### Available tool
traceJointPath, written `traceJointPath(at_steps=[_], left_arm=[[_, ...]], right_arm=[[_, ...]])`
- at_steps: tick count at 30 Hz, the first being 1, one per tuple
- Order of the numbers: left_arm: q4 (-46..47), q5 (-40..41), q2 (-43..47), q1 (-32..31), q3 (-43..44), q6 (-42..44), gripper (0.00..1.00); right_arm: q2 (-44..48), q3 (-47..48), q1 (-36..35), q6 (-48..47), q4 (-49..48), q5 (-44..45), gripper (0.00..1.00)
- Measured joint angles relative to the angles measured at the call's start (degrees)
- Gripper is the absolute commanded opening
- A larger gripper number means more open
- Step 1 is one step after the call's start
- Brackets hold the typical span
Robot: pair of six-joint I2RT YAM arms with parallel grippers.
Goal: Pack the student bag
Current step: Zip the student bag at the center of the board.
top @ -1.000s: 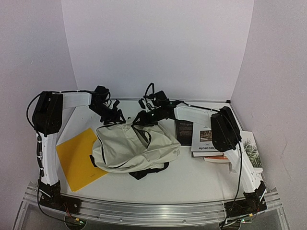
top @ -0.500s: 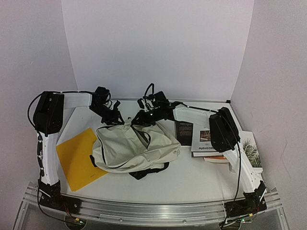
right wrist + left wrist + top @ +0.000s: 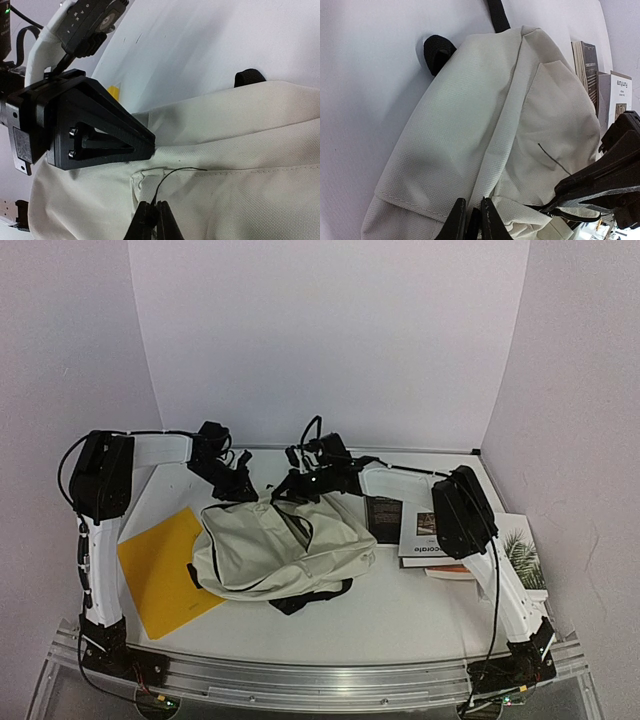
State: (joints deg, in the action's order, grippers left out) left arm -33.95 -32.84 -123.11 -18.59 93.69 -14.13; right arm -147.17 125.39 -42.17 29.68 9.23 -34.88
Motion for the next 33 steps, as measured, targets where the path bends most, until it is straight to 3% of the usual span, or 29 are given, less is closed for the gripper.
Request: traceJointPath(at_steps=[5,19,33], left_arm=[[0.27,0.56,0.0,-0.02,-0.51,-0.86,0.0],[1.58,1.8,0.0,0.83,-1.47,-6.3,0.0],[2.07,0.8,0.0,1.27,-1.47,-8.86,0.0]], right_arm=[[-0.81,-0.29,0.0,1.68,-2.62,-1.27,0.0],[8.78,-17.3,-0.25,-0.63,-11.65,-4.54,0.0],[15.02,-30.5,-1.29,-1.3,-16.07,-1.22,0.0]])
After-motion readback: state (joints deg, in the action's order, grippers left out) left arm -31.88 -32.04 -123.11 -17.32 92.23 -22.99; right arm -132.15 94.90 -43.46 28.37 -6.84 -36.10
